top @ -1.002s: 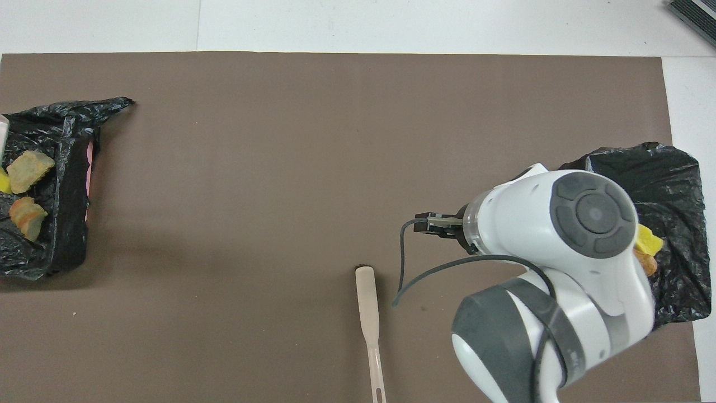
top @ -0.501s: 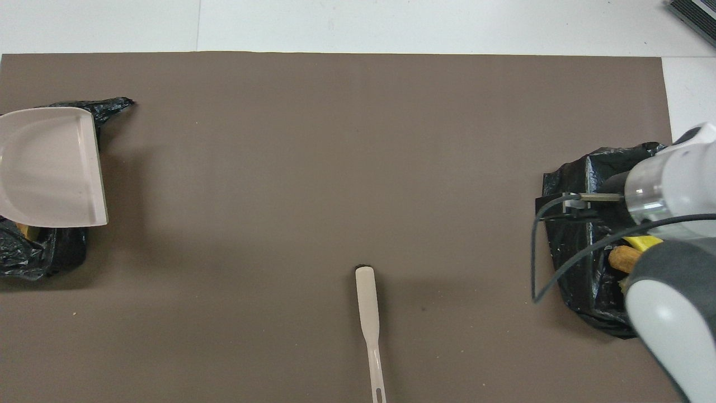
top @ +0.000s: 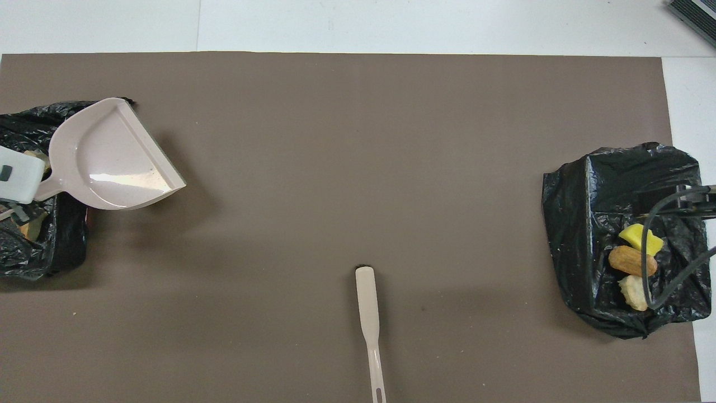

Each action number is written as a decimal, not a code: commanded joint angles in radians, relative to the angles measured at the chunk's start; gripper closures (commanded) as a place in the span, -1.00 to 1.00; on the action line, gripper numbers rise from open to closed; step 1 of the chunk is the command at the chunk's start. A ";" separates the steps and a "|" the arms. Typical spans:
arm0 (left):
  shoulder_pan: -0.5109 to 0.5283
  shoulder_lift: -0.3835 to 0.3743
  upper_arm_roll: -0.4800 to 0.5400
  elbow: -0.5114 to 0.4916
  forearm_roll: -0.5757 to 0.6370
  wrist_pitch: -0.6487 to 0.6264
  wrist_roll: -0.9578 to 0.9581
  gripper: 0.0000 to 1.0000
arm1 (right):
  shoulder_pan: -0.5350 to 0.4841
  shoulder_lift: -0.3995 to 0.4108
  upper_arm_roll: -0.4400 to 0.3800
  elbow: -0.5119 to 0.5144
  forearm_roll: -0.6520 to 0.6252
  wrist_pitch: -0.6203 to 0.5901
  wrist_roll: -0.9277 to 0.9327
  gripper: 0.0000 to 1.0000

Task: Sweep and dump trash in bin
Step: 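Bring the empty dustpan to the table center with the left gripper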

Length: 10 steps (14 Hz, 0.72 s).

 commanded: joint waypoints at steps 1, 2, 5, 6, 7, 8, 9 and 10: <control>-0.113 0.007 0.016 -0.057 -0.060 0.006 -0.303 1.00 | 0.003 0.049 -0.006 0.079 -0.004 -0.029 -0.035 -1.00; -0.149 0.020 0.016 -0.057 -0.080 0.014 -0.412 1.00 | 0.003 0.038 -0.004 0.065 -0.006 -0.032 -0.035 -1.00; -0.271 0.049 0.016 -0.045 -0.189 0.035 -0.714 1.00 | 0.003 0.027 -0.003 0.049 -0.004 -0.031 -0.038 -1.00; -0.322 0.072 0.016 -0.040 -0.211 0.058 -0.803 1.00 | 0.001 0.027 -0.003 0.055 -0.004 -0.042 -0.040 -1.00; -0.363 0.082 0.016 -0.034 -0.232 0.078 -0.886 1.00 | -0.002 0.024 -0.003 0.060 -0.004 -0.057 -0.040 -1.00; -0.412 0.114 0.016 -0.016 -0.241 0.081 -0.935 1.00 | -0.005 0.024 -0.004 0.063 0.010 -0.083 -0.046 -1.00; -0.460 0.144 0.017 0.021 -0.257 0.077 -0.966 1.00 | -0.014 0.018 -0.010 0.063 0.064 -0.100 -0.053 -1.00; -0.492 0.177 0.017 0.057 -0.292 0.067 -1.027 1.00 | -0.017 0.003 -0.014 0.057 0.071 -0.101 -0.052 -1.00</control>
